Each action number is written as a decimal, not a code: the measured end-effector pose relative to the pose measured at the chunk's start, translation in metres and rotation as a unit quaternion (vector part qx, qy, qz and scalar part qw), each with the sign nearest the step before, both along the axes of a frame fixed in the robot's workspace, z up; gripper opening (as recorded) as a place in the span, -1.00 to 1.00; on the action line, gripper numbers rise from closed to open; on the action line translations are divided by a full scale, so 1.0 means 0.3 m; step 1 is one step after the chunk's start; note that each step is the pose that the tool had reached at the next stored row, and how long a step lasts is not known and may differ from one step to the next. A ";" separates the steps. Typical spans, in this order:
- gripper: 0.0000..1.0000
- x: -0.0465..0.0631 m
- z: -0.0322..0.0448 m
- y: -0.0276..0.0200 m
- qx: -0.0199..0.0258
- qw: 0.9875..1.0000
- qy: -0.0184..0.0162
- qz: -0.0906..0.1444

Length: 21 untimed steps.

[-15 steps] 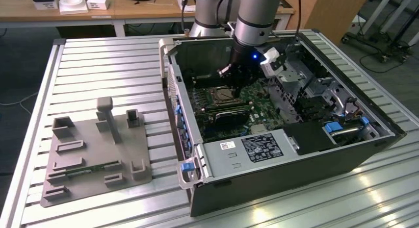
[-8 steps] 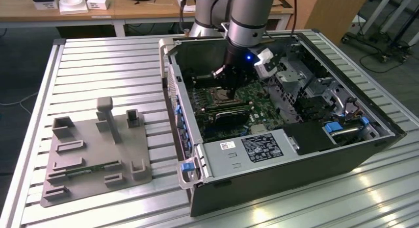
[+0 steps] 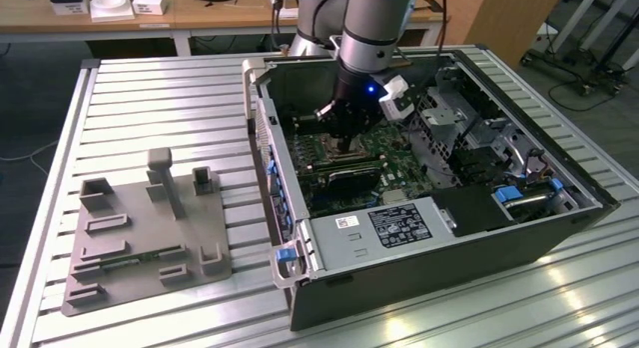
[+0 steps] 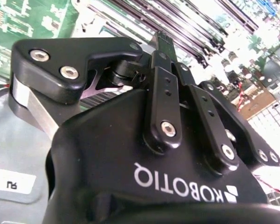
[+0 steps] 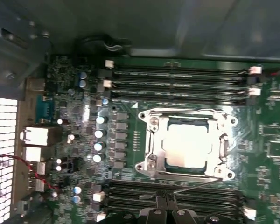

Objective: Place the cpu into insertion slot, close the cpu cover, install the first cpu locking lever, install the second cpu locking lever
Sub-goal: 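Install the second cpu locking lever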

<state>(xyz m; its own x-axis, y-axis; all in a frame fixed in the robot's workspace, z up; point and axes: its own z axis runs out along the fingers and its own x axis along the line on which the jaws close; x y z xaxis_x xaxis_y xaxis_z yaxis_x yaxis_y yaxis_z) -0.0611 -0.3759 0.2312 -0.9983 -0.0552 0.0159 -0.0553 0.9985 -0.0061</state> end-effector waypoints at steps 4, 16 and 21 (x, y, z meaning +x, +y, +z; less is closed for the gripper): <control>-0.80 -0.014 -0.012 0.002 0.000 1.000 0.004 0.001; -0.80 -0.041 -0.048 0.004 0.002 1.000 0.005 0.001; -0.80 -0.043 -0.060 0.004 0.002 1.000 0.005 0.001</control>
